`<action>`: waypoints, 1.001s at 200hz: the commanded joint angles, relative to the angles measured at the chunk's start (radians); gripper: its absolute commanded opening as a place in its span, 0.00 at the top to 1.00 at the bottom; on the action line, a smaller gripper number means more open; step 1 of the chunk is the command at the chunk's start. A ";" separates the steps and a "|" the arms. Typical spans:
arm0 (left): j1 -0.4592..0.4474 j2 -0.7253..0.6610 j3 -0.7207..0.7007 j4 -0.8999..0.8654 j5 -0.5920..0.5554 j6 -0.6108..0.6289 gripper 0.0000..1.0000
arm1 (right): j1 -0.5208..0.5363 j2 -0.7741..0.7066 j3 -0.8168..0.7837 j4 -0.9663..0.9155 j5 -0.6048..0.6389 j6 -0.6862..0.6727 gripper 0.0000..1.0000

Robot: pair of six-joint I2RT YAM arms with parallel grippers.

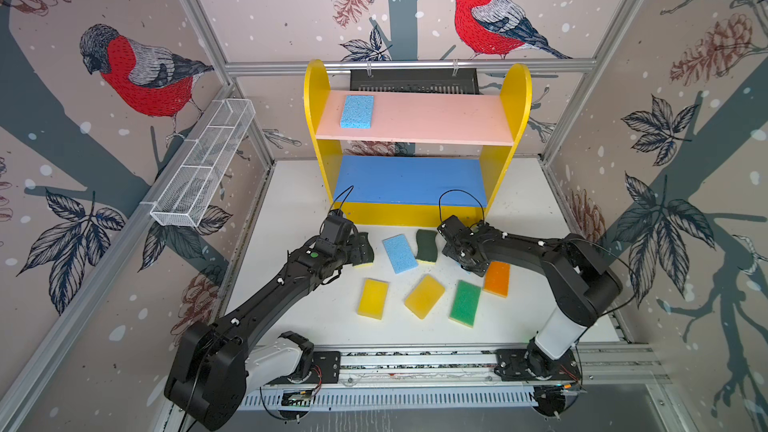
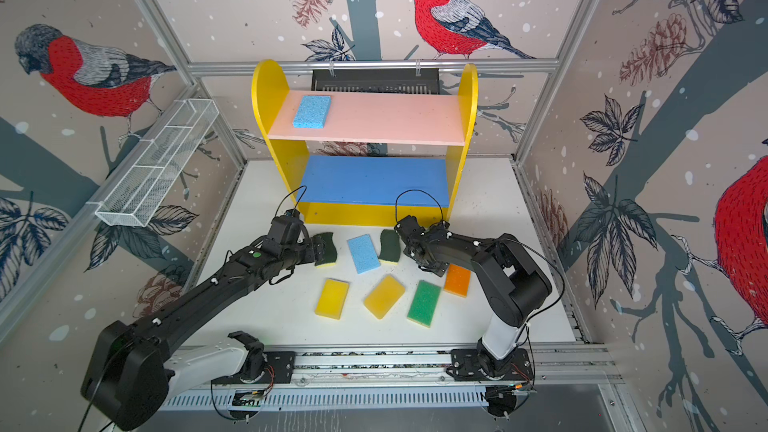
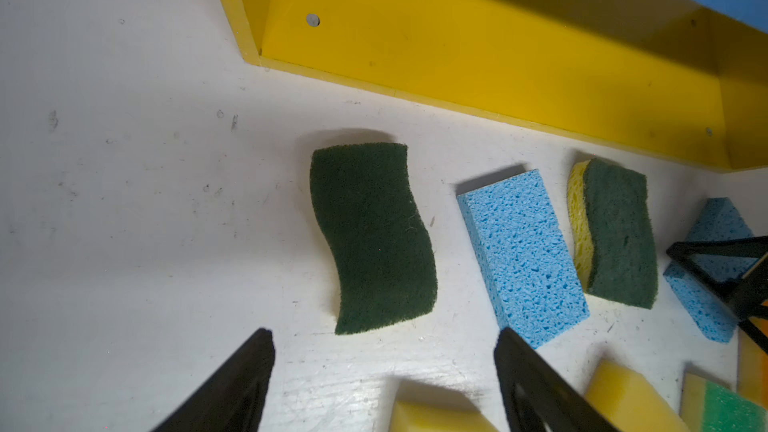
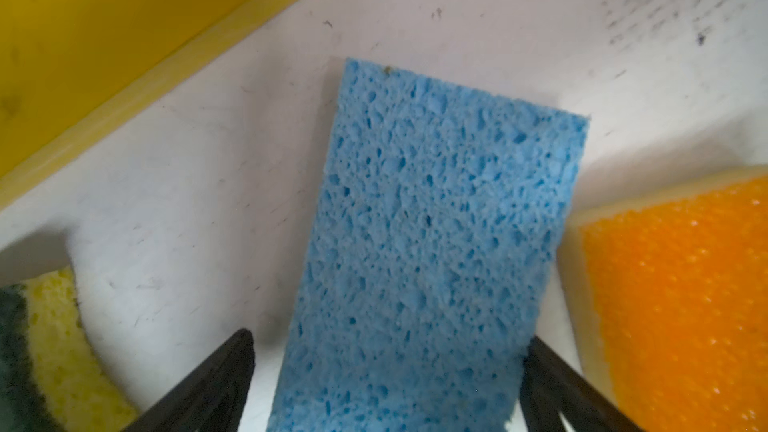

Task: Arrange cleaning sponges on a shelf
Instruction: Pick up the cleaning sponge at the middle-right of the table.

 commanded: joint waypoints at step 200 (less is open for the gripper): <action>0.034 -0.005 -0.048 0.049 0.073 -0.020 0.16 | -0.004 -0.071 -0.104 -0.047 -0.108 0.038 0.15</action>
